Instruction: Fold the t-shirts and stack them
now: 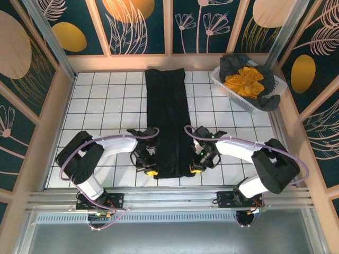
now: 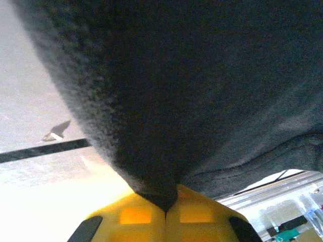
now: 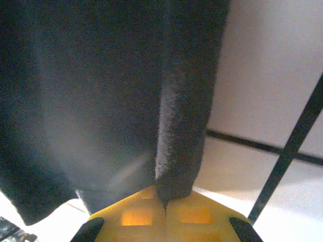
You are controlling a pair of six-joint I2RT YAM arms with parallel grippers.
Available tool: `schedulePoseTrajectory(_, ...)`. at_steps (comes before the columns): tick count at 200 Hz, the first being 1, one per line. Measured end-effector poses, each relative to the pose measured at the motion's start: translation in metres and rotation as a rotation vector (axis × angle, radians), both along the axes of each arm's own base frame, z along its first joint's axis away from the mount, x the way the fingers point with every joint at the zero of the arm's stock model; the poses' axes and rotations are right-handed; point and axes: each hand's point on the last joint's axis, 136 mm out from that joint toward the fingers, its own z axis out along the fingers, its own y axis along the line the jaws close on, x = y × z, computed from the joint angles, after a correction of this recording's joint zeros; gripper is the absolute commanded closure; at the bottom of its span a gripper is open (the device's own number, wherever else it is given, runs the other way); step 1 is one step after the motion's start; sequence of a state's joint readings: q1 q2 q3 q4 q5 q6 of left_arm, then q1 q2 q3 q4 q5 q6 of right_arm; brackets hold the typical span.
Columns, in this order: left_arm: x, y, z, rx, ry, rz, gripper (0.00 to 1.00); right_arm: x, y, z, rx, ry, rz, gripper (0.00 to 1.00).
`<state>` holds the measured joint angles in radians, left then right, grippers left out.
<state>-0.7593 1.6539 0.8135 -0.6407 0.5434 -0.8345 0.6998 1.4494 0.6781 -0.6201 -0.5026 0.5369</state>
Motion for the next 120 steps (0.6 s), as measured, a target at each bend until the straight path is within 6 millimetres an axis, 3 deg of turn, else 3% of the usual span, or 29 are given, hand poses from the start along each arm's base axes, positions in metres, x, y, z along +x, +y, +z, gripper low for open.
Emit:
schedulePoseTrajectory(39,-0.023,0.016,0.001,-0.03,0.015,0.0,1.0,-0.029,0.002,0.01,0.049,0.059,0.044,1.0)
schedulePoseTrajectory(74,-0.019,0.018,0.004,-0.006,-0.004,0.004,1.0,-0.029,0.004,0.017,0.053,0.077,0.033,1.0)
schedulePoseTrajectory(93,-0.006,0.014,0.015,-0.001,-0.053,0.015,1.0,-0.013,0.007,0.029,0.061,0.057,-0.005,1.0)
schedulePoseTrajectory(120,0.031,0.004,0.044,-0.072,-0.144,0.105,1.0,0.035,0.004,0.053,0.063,-0.015,-0.126,1.0)
